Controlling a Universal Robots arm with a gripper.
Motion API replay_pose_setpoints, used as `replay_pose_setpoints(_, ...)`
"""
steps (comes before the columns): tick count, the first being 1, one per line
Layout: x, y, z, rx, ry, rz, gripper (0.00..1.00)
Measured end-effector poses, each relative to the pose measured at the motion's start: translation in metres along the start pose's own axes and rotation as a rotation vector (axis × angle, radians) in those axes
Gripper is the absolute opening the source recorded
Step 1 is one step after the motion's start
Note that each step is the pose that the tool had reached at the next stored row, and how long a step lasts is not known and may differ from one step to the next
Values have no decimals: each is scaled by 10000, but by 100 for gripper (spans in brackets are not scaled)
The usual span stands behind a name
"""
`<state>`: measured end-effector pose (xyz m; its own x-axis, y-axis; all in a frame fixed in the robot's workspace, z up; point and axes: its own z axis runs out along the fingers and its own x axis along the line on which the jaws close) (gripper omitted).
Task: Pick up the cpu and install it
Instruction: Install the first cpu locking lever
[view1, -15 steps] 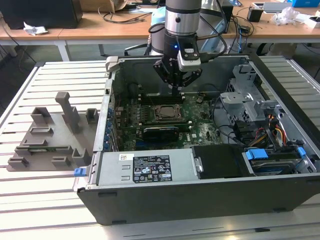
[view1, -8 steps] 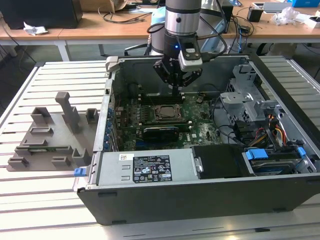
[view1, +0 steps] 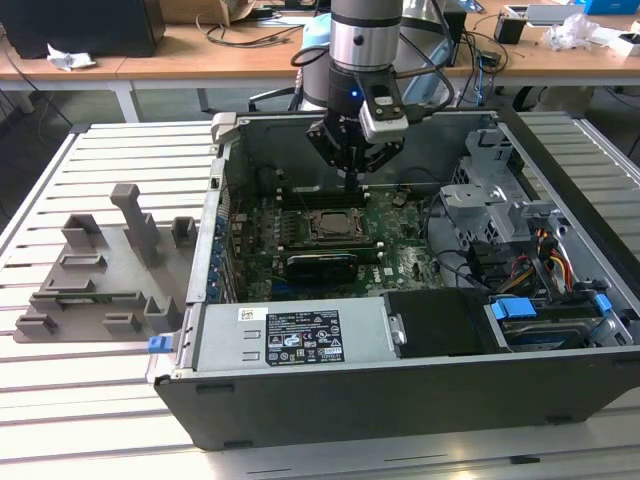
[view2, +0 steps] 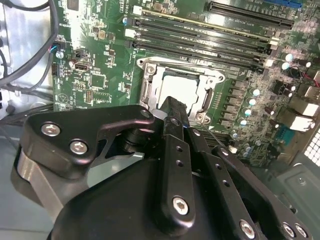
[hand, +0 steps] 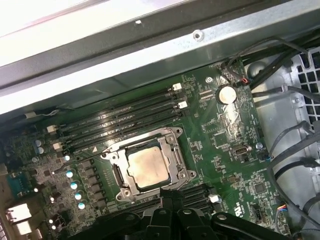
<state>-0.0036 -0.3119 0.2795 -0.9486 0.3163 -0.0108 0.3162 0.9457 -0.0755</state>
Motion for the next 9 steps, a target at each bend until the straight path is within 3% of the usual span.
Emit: replay_pose_setpoints(9, 0, 0, 0, -502, 103, -820, 11)
